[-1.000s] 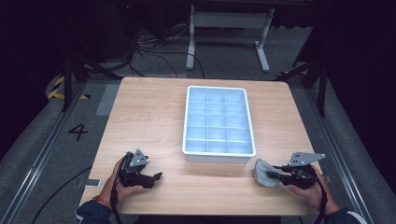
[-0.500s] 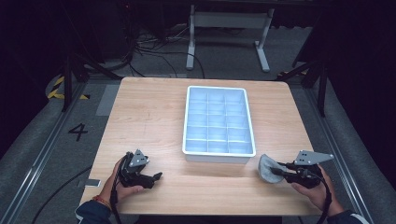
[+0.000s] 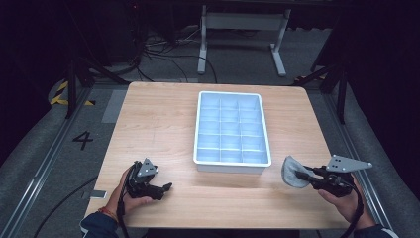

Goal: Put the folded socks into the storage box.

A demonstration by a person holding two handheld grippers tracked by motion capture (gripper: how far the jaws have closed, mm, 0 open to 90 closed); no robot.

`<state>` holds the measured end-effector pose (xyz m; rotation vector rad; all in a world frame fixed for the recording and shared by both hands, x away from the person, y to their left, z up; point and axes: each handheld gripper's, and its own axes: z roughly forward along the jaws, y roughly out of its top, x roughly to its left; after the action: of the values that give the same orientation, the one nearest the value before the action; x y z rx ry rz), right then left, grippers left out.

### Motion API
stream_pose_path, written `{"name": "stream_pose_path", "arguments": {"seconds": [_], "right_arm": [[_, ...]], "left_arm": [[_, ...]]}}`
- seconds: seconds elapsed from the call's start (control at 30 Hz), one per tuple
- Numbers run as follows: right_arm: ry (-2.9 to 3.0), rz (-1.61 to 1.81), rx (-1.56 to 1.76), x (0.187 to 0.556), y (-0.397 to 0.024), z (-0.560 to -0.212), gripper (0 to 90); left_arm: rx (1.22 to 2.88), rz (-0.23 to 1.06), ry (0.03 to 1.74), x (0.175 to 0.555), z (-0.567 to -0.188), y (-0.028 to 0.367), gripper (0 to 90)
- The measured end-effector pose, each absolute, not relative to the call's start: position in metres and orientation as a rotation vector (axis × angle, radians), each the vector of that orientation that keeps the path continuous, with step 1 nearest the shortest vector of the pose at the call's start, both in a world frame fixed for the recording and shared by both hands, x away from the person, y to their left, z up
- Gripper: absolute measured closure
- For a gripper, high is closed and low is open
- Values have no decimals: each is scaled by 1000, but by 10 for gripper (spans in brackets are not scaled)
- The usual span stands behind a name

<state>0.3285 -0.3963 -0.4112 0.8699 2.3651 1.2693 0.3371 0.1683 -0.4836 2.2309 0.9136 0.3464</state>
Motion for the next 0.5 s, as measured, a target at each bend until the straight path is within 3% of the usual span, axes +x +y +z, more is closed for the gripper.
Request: {"name": "stream_pose_path", "arguments": {"seconds": [0.5], "right_arm": [[2302, 1302, 847, 333, -396, -394, 737]], "left_arm": [[2231, 347, 913, 337, -484, 168, 145]]}}
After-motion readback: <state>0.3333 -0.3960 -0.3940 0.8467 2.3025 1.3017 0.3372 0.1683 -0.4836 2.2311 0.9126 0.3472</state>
